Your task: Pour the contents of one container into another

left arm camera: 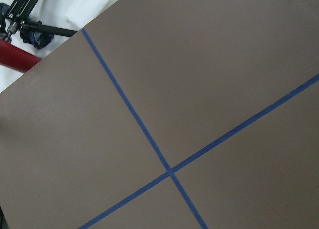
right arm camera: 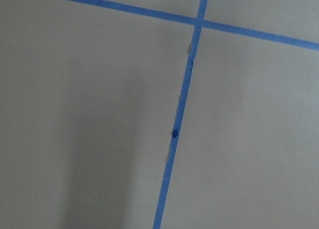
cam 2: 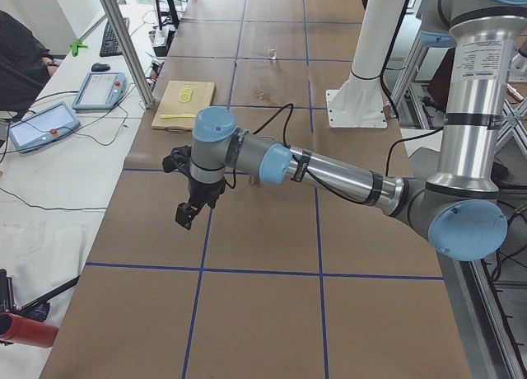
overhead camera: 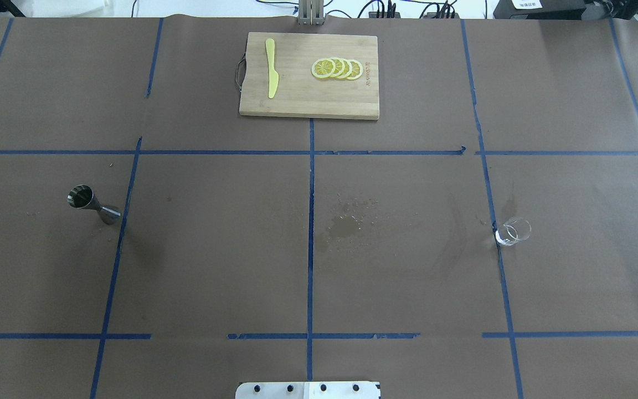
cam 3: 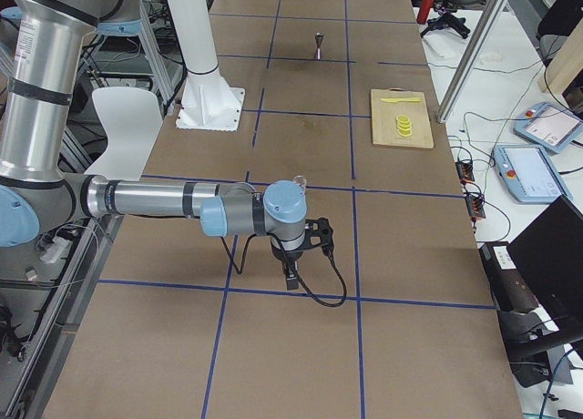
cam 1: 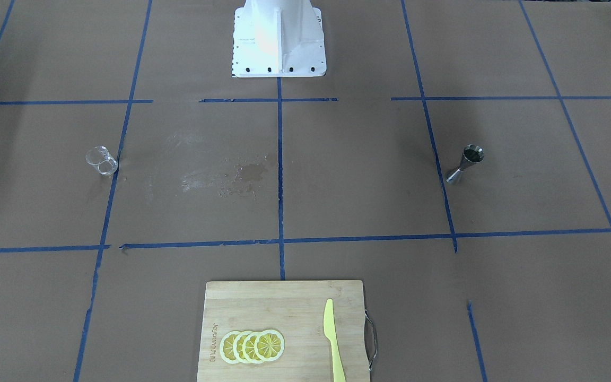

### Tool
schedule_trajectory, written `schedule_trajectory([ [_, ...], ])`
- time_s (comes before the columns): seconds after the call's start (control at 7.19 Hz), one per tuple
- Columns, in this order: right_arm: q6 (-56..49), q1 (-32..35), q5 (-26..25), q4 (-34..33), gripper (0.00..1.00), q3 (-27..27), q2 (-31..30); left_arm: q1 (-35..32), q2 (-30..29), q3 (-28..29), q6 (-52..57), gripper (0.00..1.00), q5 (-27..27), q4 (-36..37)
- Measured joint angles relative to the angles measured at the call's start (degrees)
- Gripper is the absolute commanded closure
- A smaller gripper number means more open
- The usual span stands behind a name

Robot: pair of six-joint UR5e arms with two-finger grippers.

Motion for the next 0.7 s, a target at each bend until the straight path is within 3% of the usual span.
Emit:
schedule_trajectory([
  [0.28,-2.12,3.05,2.74,-2.64,0.00,-1.05,0.06,-1.25,0.15,5.32,0.96,0.00,-3.22,0.29],
  [0.7,-2.12,5.87,2.55,-2.33,0.00,-2.04,-0.67,-1.61,2.60,9.38,0.80,0.00,-4.21,-0.80],
])
